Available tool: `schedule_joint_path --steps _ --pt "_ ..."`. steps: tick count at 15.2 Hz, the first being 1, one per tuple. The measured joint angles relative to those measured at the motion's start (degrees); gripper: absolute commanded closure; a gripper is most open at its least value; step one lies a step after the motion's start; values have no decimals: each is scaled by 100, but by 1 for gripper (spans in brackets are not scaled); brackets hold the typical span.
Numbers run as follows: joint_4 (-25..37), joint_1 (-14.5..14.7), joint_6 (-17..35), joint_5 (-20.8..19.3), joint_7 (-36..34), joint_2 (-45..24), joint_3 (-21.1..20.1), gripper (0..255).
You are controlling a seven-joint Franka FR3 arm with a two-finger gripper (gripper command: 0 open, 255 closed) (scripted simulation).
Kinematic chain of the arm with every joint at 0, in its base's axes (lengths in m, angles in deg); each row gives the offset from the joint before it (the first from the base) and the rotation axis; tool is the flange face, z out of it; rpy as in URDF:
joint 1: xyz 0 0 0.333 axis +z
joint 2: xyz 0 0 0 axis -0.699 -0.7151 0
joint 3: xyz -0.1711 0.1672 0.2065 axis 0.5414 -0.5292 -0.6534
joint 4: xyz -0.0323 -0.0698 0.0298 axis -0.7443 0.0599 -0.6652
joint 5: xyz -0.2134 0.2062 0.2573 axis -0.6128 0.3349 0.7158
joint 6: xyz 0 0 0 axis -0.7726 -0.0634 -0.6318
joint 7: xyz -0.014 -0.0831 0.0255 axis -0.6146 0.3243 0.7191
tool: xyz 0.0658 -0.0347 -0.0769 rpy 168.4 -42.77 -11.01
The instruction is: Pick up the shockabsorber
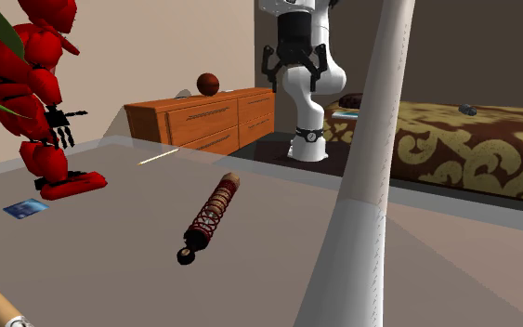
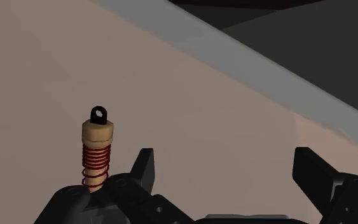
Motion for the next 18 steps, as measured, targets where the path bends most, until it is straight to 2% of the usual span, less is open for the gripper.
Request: schedule_joint_path --steps 2,5,12,18 --pt "74 -16 230 95 226 -330 173 0" --pt "513 1 478 362 594 -1077 408 0" --pt "1649 -144 775 1241 1532 -2769 735 0" --pt "3027 -568 626 2012 2194 -4286 695 0"
